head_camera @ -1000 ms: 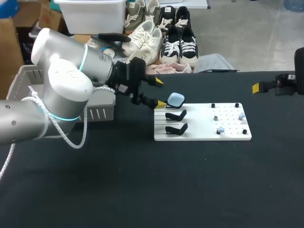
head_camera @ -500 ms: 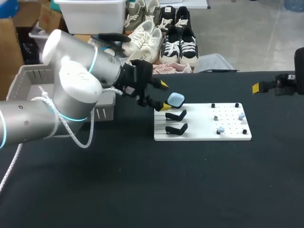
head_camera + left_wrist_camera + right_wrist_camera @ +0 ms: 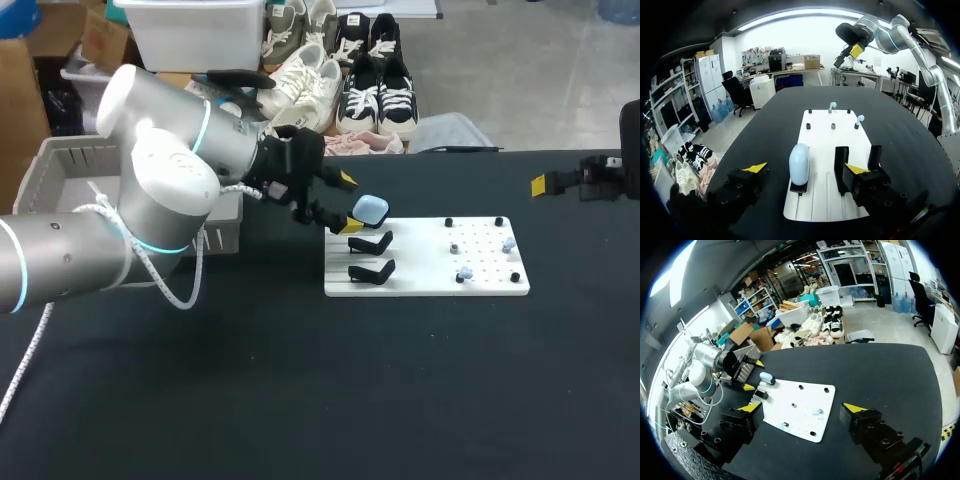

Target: Pick up each earbud case from the left stands, insert the matching earbuds, close the lid, and place the case in the box.

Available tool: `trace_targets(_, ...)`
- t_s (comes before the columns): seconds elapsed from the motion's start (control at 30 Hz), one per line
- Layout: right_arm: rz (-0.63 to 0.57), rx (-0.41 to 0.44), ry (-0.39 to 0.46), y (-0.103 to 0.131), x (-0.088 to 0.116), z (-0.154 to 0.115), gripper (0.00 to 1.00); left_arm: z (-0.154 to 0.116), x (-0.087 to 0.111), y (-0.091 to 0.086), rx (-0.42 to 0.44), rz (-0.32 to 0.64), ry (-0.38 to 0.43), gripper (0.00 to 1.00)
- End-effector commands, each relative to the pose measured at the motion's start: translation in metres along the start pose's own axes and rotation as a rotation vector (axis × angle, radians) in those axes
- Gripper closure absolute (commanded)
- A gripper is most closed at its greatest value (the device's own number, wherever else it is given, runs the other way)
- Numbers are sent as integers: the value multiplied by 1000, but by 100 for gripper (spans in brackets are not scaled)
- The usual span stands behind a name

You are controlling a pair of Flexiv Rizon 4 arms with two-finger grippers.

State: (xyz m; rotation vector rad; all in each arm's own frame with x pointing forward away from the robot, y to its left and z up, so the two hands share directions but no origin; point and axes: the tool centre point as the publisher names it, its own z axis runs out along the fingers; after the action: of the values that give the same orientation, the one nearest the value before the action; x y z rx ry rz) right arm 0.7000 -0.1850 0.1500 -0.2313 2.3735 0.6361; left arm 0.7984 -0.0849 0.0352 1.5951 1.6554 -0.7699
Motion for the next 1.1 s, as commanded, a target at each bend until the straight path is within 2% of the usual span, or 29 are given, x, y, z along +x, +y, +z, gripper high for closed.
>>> trace_targets(0.03, 0, 0, 0, 0, 0, 0, 0, 6, 1, 6, 10, -22, 2, 0)
trace_targets(0.57, 0, 0, 0, 0, 0, 0, 0, 18, 10, 12, 10, -59, 18, 0)
trace_targets(1.1, 0, 0, 0, 0, 0, 0, 0, 20, 11, 16, 18, -66, 20, 0)
